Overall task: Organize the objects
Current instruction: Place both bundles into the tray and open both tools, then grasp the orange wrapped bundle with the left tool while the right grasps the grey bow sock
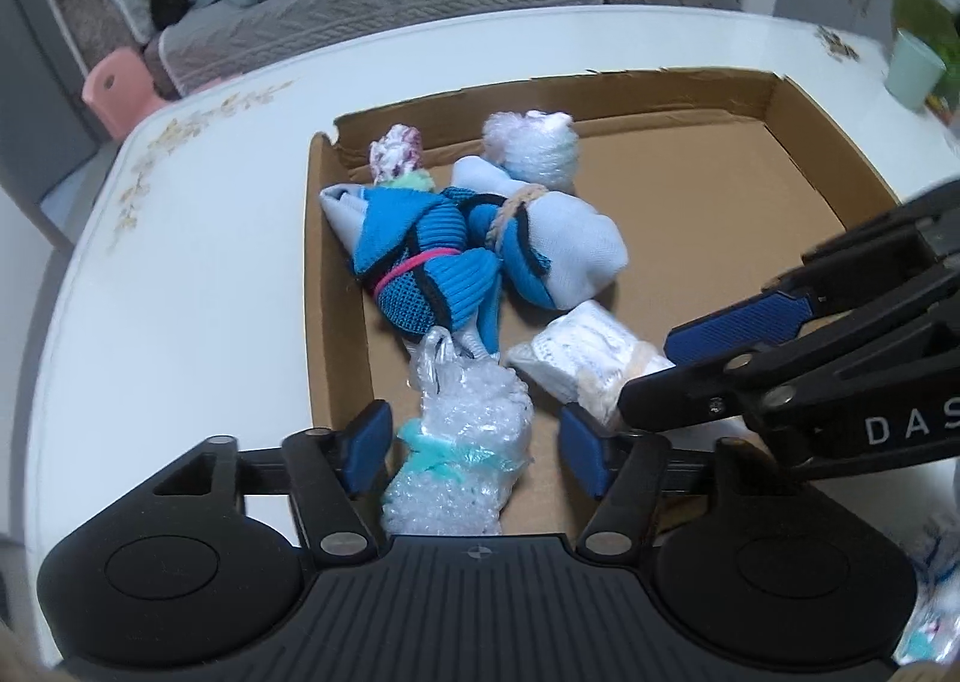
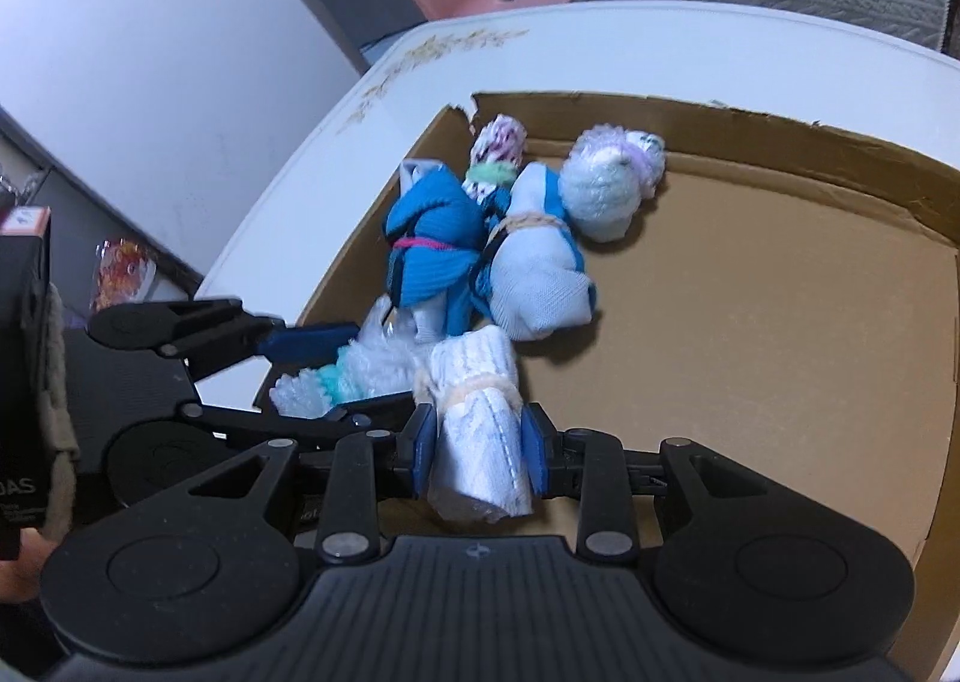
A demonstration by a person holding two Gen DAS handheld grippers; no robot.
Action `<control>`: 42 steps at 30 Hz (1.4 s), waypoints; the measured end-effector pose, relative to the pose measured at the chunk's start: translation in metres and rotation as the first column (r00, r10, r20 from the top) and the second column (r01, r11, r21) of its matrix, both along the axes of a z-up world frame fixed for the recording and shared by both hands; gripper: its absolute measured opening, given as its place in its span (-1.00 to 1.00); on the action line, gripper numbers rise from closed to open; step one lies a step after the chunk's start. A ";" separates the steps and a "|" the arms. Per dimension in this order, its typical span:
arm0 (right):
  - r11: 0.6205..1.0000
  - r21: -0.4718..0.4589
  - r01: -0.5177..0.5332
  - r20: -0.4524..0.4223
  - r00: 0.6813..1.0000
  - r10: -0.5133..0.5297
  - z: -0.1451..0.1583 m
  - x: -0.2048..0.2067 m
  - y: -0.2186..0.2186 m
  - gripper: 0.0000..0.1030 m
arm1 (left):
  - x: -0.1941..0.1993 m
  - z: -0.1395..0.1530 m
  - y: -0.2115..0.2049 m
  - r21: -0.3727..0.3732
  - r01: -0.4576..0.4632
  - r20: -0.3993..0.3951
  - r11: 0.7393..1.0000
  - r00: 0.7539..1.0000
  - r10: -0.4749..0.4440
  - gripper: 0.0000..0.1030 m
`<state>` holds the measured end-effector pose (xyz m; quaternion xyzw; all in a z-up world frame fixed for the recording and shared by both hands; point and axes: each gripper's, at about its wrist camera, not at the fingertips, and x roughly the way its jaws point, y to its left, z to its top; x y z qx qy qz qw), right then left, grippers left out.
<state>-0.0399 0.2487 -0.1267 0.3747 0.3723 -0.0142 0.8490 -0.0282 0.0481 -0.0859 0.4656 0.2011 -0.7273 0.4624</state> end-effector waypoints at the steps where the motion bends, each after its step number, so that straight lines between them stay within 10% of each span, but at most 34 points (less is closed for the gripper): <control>1: 1.000 0.000 -0.009 0.002 1.000 0.009 0.001 0.000 0.001 -0.40 | -0.001 0.002 0.002 -0.012 0.009 0.017 1.000 1.000 -0.008 0.43; 42: 0.990 -0.096 -0.102 -0.022 0.995 0.100 0.020 -0.018 0.001 0.07 | 0.001 0.026 0.023 0.026 0.103 0.045 0.994 0.994 -0.104 0.69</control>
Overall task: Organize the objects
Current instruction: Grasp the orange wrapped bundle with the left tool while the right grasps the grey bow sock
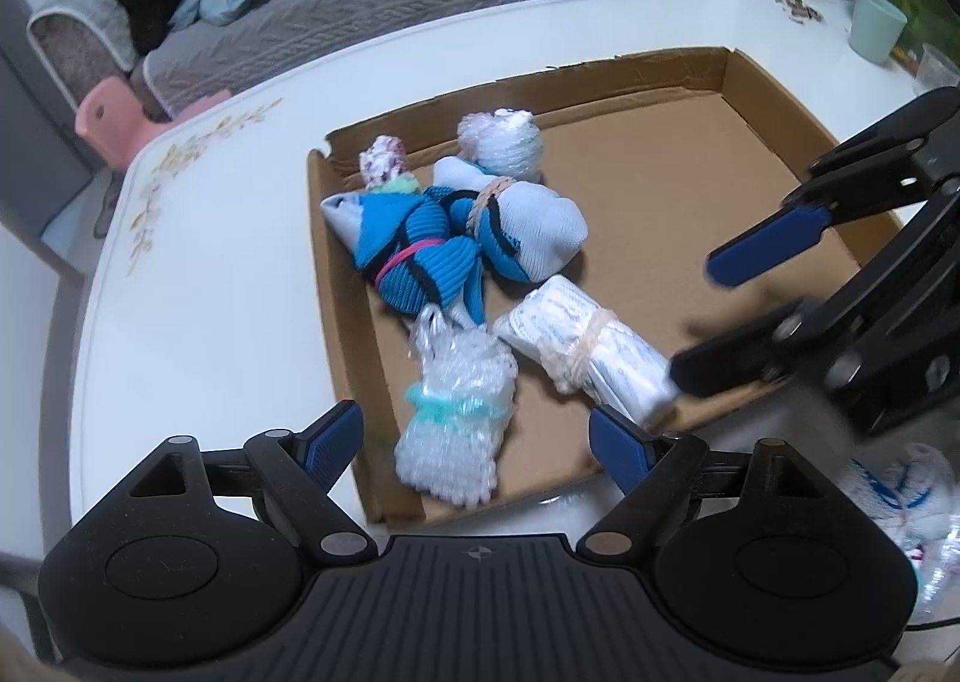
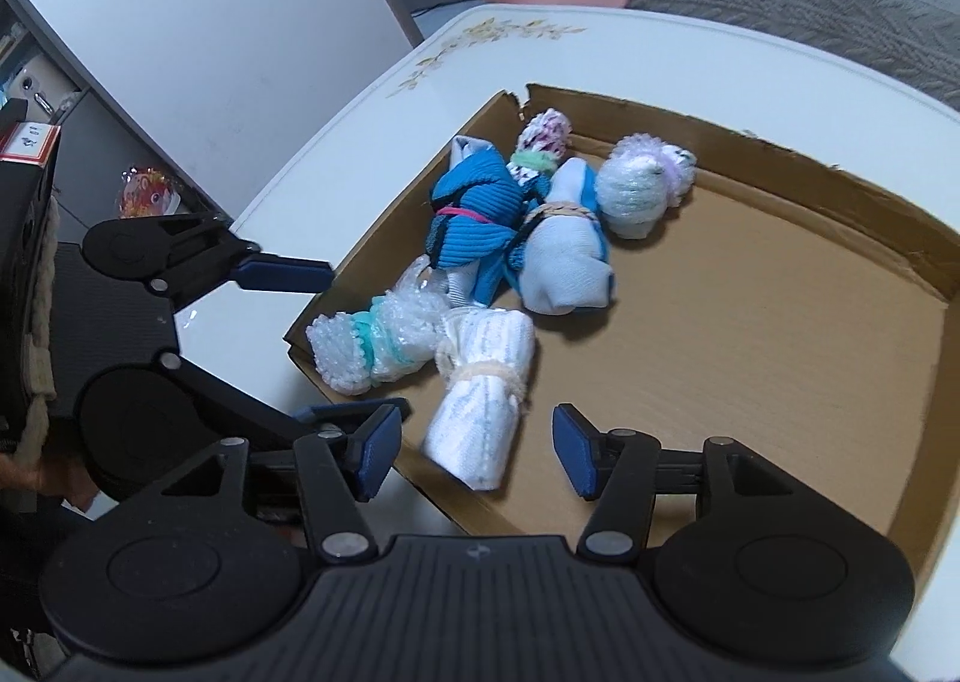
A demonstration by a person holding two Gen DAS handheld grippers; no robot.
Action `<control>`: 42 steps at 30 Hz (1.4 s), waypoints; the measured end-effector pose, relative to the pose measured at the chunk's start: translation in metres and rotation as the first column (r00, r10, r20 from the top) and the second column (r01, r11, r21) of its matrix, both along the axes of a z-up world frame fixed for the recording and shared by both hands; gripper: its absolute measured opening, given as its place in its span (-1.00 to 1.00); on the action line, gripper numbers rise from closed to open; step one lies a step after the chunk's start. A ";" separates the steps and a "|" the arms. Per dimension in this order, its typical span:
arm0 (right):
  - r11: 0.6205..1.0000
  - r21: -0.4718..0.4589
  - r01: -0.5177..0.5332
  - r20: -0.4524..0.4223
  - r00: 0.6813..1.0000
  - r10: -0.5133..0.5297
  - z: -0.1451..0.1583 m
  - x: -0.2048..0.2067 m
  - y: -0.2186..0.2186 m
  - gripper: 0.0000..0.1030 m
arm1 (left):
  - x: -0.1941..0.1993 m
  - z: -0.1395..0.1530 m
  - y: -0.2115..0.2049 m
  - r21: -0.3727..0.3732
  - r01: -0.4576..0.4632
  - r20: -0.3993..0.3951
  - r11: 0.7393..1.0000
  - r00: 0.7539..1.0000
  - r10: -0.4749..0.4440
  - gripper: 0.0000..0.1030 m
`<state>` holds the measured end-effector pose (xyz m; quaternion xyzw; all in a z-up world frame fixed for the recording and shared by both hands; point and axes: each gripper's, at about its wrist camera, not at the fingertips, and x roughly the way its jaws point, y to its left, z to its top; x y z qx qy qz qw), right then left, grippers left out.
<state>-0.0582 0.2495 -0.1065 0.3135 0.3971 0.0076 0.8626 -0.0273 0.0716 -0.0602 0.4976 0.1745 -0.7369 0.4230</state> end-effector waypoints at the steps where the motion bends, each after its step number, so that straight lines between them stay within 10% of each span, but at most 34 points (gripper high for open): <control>1: 1.000 -0.006 0.007 -0.002 1.000 -0.007 0.003 -0.005 -0.001 0.09 | 0.003 0.003 0.003 0.007 -0.014 -0.007 1.000 1.000 0.014 0.70; 8: 0.996 -0.058 0.068 -0.045 0.996 -0.070 0.023 -0.069 -0.009 0.28 | 0.036 0.009 0.039 0.114 -0.216 -0.035 0.970 0.975 0.221 0.81; 16: 0.994 -0.085 0.065 -0.171 0.982 -0.078 0.008 -0.156 -0.009 0.34 | 0.089 -0.016 0.074 0.357 -0.479 -0.116 0.802 0.829 0.547 0.80; 29: 0.985 -0.136 -0.110 -0.297 0.953 0.065 -0.030 -0.156 0.016 0.10 | 0.086 -0.044 0.076 0.394 -0.493 -0.093 0.776 0.818 0.567 0.74; 34: 0.982 -0.130 -0.135 -0.317 0.944 0.088 -0.038 -0.158 0.020 -0.23 | 0.079 -0.044 0.074 0.350 -0.474 -0.101 0.808 0.839 0.535 0.63; 42: 0.988 -0.112 -0.108 -0.346 0.936 0.063 -0.047 -0.158 0.012 -0.40 | 0.062 -0.040 0.081 0.284 -0.414 -0.117 0.865 0.880 0.460 -0.16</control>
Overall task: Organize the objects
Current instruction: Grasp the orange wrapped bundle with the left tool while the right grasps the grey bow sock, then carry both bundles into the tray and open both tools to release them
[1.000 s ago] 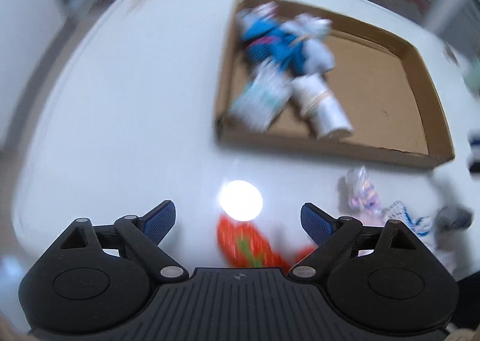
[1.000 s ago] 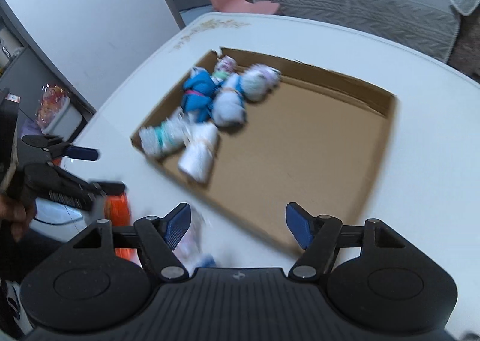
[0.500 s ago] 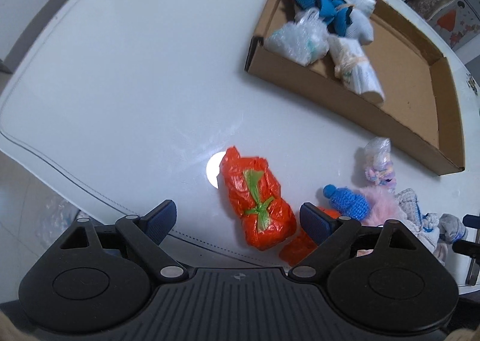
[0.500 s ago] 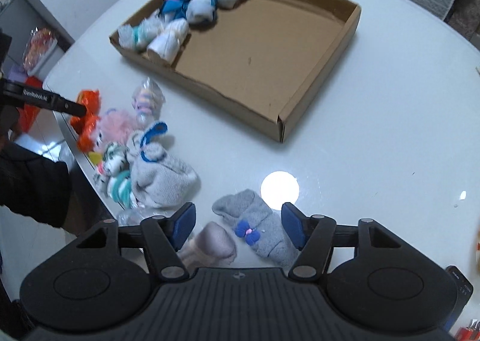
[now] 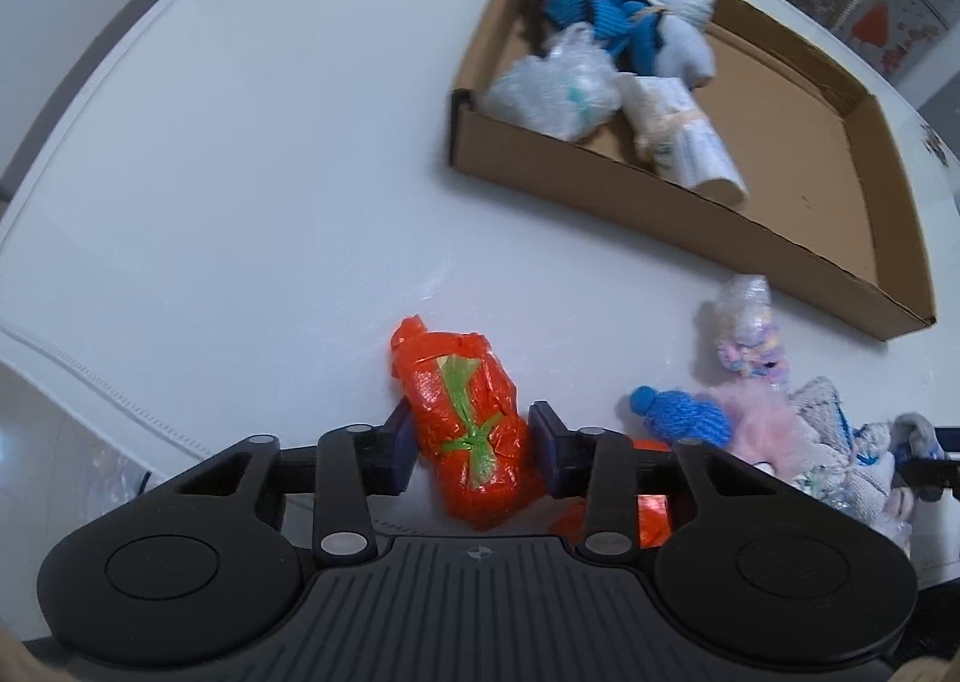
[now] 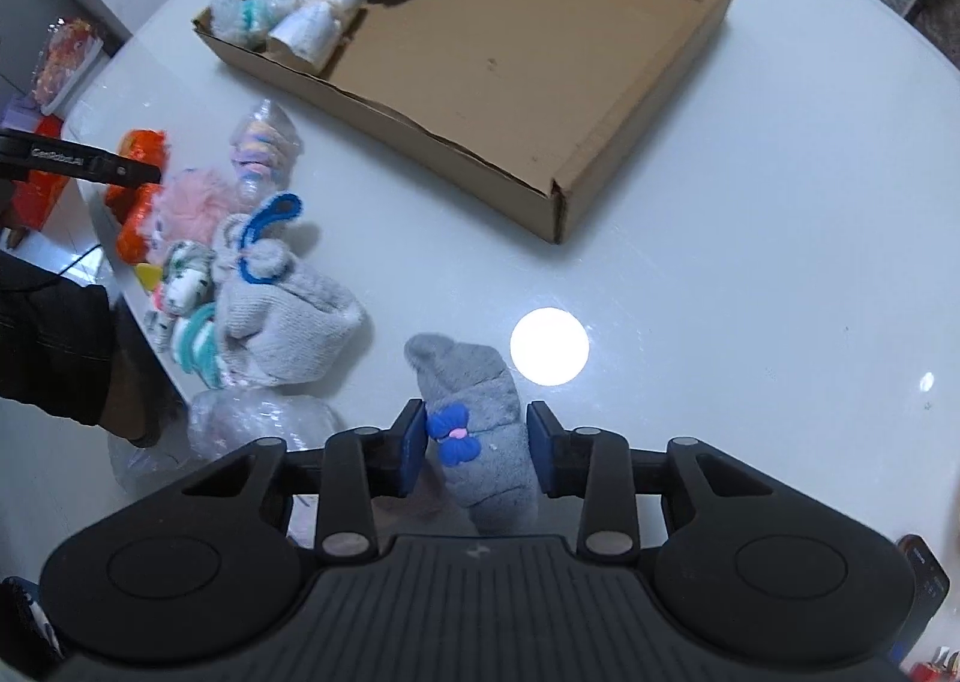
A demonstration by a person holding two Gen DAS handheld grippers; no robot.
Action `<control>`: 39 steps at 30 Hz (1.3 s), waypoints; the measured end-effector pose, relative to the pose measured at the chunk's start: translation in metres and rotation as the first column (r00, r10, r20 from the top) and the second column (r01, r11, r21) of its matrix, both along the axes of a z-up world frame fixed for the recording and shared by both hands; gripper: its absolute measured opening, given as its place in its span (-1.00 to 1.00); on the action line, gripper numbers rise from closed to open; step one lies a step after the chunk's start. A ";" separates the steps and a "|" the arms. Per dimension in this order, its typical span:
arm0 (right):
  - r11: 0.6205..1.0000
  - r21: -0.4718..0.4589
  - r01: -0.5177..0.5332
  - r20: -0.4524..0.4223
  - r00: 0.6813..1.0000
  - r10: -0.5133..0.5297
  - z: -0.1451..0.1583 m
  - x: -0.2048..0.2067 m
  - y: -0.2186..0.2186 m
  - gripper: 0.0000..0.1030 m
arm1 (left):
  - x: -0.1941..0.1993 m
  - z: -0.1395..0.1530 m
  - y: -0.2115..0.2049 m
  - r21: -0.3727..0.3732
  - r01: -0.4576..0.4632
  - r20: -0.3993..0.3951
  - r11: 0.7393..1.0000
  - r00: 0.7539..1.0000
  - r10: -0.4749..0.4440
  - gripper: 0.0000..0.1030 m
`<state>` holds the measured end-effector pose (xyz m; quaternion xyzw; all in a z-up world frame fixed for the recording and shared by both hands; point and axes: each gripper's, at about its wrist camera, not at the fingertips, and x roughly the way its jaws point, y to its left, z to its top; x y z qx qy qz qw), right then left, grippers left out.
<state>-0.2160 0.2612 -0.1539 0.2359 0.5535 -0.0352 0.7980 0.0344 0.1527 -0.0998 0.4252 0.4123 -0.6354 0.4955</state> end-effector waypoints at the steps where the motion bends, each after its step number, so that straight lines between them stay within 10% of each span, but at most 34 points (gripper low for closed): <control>1: 1.000 0.003 0.007 0.003 1.000 -0.007 0.001 0.000 -0.001 -0.40 | -0.002 0.000 0.001 -0.004 0.013 0.003 1.000 1.000 -0.013 -0.18; 7: 0.997 0.029 0.064 0.034 0.997 -0.065 0.008 -0.010 -0.012 -0.41 | -0.002 0.010 -0.003 -0.029 0.032 0.008 0.999 0.999 -0.032 -0.23; 14: 0.985 -0.013 0.174 0.198 0.966 -0.168 0.053 -0.022 -0.041 -0.41 | -0.031 0.065 -0.027 -0.230 0.163 0.037 0.959 0.987 -0.159 -0.23; 18: 0.975 -0.056 0.213 0.291 0.938 -0.188 0.077 -0.007 -0.064 -0.41 | -0.080 0.095 -0.051 -0.351 0.367 0.120 0.861 0.930 -0.348 -0.23; 27: 0.982 -0.140 0.124 0.372 0.926 -0.064 0.080 0.080 -0.107 -0.41 | -0.174 0.065 -0.128 -0.346 0.634 0.090 0.692 0.756 -0.648 -0.23; 39: 0.978 -0.208 -0.007 0.262 0.963 0.062 0.033 0.148 -0.125 -0.41 | -0.200 0.020 -0.163 -0.324 0.704 0.135 0.632 0.696 -0.706 -0.23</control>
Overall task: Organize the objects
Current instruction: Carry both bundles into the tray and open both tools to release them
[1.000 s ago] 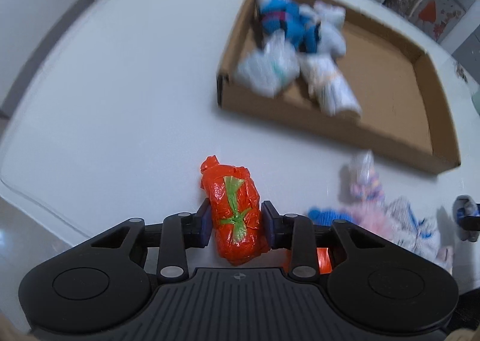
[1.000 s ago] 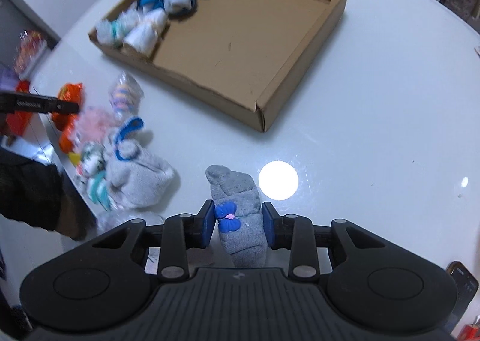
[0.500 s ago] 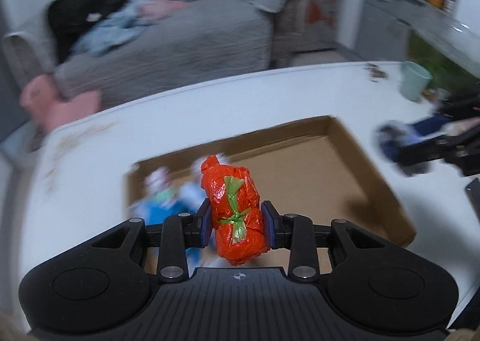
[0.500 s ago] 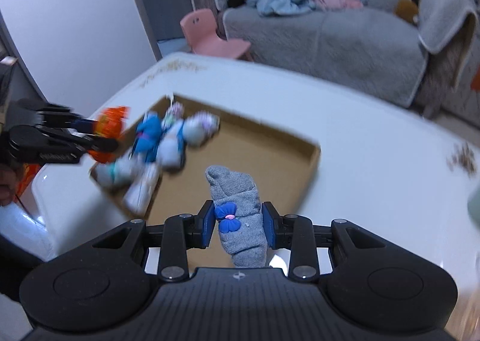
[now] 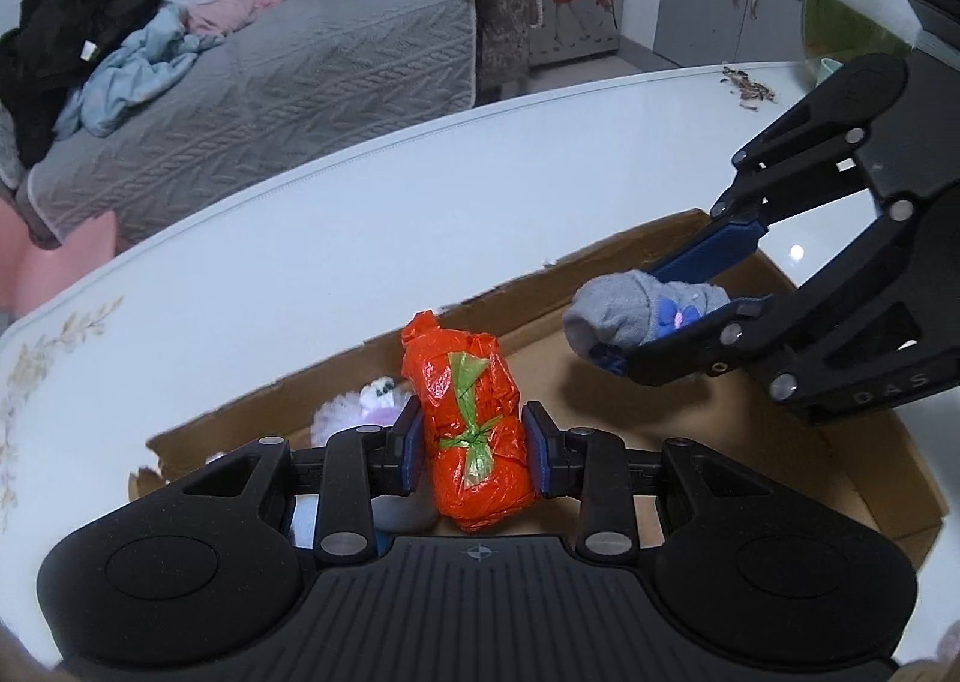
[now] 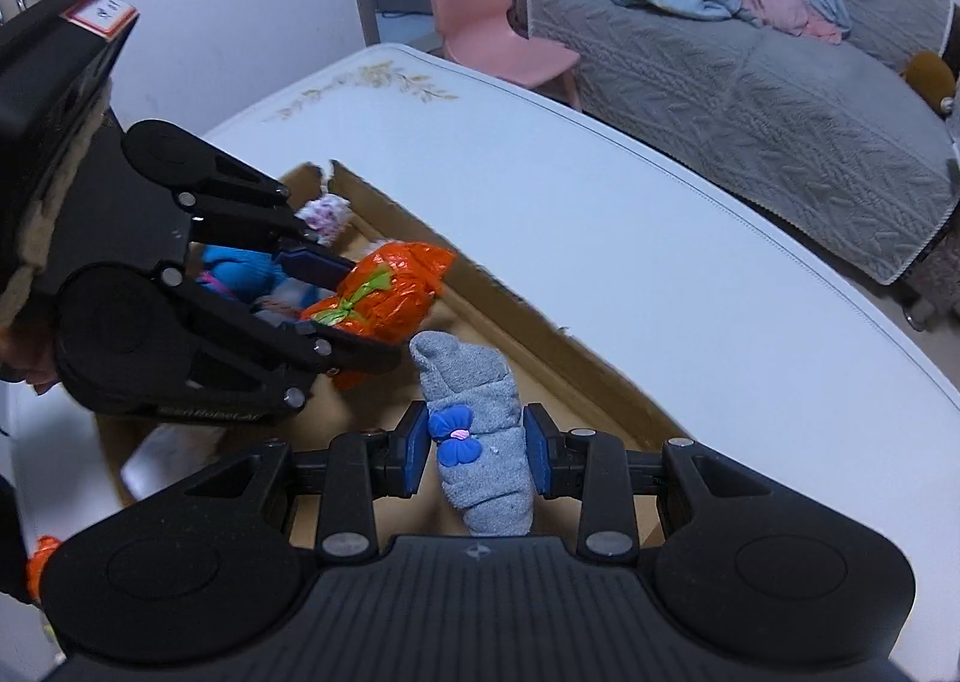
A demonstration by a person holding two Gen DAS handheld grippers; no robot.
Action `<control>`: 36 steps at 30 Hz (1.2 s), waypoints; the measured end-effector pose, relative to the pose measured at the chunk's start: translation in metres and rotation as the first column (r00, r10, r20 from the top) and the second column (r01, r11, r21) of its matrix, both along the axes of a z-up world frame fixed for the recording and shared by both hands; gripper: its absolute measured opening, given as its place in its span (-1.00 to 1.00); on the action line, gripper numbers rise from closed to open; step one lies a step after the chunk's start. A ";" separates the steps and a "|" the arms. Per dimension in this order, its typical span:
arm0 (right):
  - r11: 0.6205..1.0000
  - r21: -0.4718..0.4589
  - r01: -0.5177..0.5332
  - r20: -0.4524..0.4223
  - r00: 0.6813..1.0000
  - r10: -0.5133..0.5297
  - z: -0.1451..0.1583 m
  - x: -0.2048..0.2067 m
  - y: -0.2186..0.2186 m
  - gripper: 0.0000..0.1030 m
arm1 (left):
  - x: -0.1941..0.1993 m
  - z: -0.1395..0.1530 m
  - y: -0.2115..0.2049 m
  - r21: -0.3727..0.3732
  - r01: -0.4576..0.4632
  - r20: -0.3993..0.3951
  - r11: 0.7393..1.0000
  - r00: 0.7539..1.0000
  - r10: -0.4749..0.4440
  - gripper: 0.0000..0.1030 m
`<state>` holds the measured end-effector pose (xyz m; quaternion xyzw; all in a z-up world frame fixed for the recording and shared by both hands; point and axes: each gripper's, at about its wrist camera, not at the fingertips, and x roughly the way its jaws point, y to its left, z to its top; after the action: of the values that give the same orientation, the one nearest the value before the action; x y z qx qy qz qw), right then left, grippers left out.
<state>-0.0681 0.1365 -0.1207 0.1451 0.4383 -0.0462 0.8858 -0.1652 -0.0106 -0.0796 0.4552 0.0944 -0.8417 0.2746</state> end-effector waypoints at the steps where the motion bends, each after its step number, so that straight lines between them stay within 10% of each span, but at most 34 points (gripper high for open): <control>1: 1.000 -0.002 -0.004 -0.007 1.000 0.004 0.000 0.004 -0.002 -0.41 | -0.001 -0.001 -0.001 0.009 0.003 -0.003 1.000 1.000 -0.003 -0.23; 36: 0.999 -0.028 -0.046 -0.119 0.992 0.043 -0.006 -0.003 0.015 -0.24 | -0.012 -0.014 0.001 0.022 0.169 0.071 0.985 0.983 -0.170 0.08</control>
<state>-0.0712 0.1518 -0.1271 0.1185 0.4926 -0.0418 0.8611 -0.1773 -0.0099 -0.0935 0.4940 0.0520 -0.8442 0.2014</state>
